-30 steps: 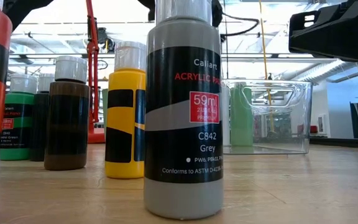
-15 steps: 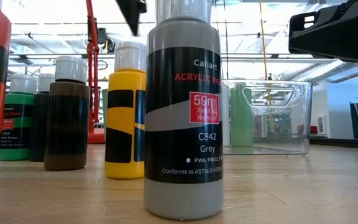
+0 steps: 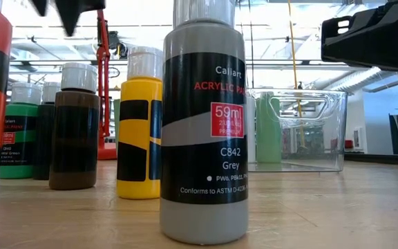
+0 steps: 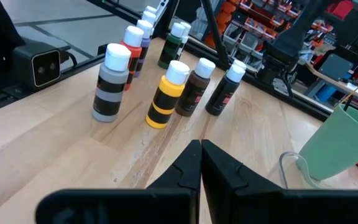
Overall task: Pick & Place Paint Supplies
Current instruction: Put the small green paint bottle into the transparent bin
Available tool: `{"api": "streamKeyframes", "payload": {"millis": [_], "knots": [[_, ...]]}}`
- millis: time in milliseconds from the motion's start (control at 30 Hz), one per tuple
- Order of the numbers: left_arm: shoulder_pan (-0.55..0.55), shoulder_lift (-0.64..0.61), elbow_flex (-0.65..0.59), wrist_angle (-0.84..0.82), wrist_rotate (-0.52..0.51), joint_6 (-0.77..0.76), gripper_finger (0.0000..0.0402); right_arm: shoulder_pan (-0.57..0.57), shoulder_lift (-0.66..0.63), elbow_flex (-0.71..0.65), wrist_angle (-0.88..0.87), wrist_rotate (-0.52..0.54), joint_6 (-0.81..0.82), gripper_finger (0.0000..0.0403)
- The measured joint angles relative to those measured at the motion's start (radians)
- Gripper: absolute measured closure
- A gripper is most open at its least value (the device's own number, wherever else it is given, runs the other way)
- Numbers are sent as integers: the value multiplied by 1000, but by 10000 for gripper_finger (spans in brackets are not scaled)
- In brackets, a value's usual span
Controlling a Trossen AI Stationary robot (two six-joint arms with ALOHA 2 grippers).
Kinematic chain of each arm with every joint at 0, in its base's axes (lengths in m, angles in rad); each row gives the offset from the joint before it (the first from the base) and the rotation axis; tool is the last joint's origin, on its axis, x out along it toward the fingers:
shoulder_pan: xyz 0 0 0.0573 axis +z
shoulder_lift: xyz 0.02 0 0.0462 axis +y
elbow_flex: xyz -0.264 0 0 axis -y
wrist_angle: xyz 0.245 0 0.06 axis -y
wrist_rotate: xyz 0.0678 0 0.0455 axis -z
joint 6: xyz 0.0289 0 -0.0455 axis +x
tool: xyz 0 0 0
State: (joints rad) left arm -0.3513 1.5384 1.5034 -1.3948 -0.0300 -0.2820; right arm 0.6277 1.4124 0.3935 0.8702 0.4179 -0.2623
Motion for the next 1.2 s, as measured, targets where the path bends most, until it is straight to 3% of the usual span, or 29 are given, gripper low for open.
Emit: {"api": "streamKeyframes", "payload": {"millis": [467,700,1200], "knots": [[-56,-22,-267,232,152,32,136,0,0,0,-5,0,10,399],[-52,-20,-283,266,34,9,135,0,0,0,-7,0,11,399],[-96,34,-283,320,37,91,135,0,0,-2,-8,0,11,399]]}}
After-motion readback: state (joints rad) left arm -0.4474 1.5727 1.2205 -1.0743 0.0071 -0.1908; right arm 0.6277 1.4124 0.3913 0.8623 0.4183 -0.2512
